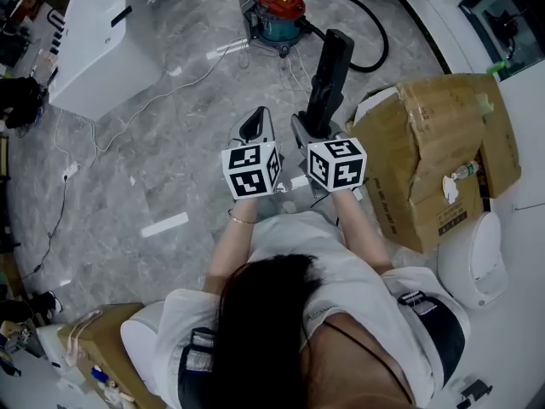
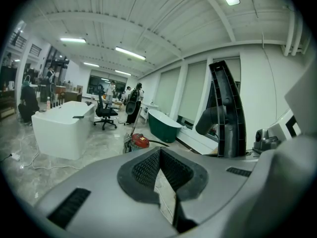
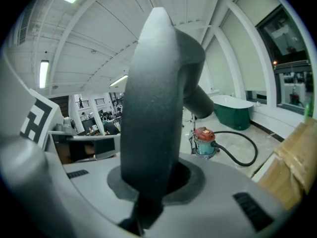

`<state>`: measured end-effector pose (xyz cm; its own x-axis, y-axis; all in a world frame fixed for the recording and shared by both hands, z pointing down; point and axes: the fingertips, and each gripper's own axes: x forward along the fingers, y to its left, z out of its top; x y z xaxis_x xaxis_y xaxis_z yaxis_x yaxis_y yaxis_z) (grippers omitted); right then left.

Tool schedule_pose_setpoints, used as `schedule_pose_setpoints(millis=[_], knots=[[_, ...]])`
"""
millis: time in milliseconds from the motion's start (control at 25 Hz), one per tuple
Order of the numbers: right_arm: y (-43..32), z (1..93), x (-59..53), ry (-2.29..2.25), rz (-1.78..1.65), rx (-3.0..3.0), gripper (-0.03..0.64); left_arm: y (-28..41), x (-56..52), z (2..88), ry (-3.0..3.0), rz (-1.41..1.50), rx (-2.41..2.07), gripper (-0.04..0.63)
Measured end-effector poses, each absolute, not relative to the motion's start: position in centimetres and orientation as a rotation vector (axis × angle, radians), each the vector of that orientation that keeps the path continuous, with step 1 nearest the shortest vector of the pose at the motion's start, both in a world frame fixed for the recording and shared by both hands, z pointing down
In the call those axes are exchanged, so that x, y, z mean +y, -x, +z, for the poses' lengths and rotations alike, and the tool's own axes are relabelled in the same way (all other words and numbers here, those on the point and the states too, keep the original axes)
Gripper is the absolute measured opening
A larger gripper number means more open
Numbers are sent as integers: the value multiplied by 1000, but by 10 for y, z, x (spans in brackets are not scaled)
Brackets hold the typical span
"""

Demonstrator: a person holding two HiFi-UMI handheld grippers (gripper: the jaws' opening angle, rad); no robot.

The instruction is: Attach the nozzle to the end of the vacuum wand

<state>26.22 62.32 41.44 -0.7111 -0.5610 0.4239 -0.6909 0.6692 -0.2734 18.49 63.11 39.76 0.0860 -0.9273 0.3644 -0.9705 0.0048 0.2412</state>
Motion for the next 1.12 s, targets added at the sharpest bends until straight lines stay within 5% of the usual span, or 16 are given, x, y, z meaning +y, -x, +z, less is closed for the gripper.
schedule_pose_setpoints(millis=[1120], knots=[[-180,415,517,-1019,656,-2551,63,-108,513,402,-2003,191,-1794,3]])
